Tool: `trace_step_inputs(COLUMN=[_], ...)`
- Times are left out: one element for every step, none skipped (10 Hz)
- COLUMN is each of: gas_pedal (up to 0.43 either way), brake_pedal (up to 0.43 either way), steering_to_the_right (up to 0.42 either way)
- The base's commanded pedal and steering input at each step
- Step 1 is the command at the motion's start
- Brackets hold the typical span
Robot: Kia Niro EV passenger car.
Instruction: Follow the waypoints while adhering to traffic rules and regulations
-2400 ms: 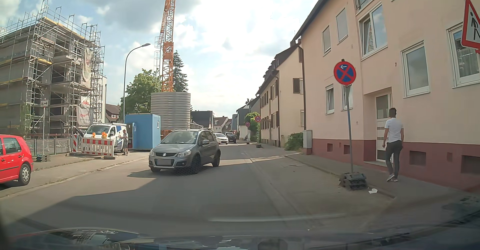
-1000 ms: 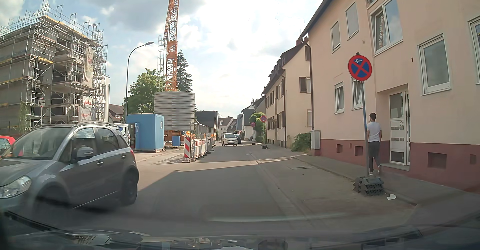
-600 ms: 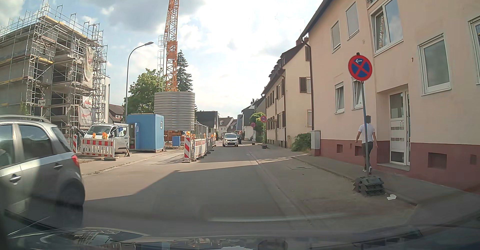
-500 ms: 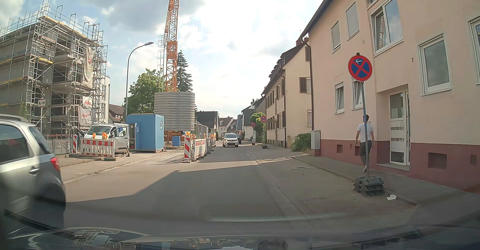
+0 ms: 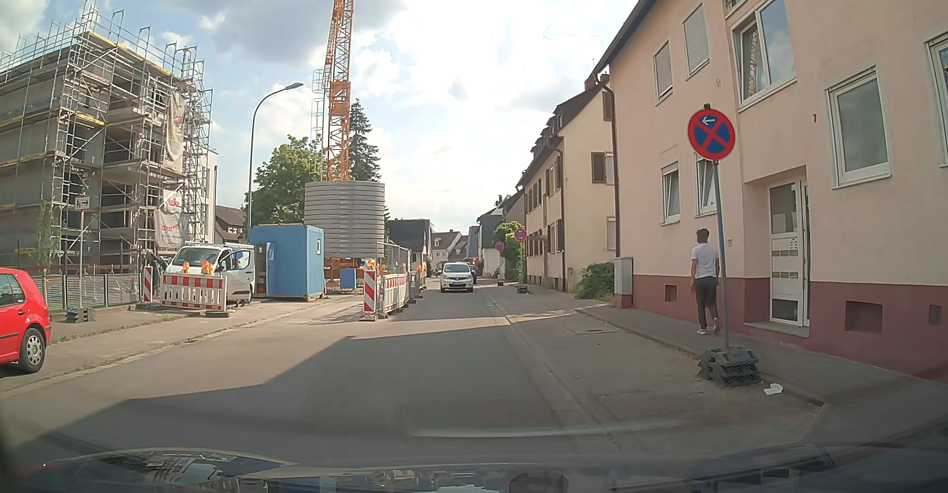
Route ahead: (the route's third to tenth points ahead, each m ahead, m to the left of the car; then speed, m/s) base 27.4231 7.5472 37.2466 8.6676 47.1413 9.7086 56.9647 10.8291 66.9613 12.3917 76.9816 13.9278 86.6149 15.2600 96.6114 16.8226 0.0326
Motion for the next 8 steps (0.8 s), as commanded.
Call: trace_step_inputs(gas_pedal=[0.000, 0.000, 0.000, 0.000, 0.000, 0.000, 0.000, 0.000], brake_pedal=[0.195, 0.195, 0.195, 0.195, 0.195, 0.195, 0.195, 0.195], steering_to_the_right=[-0.080, -0.080, -0.080, -0.080, -0.081, -0.080, -0.081, -0.081])
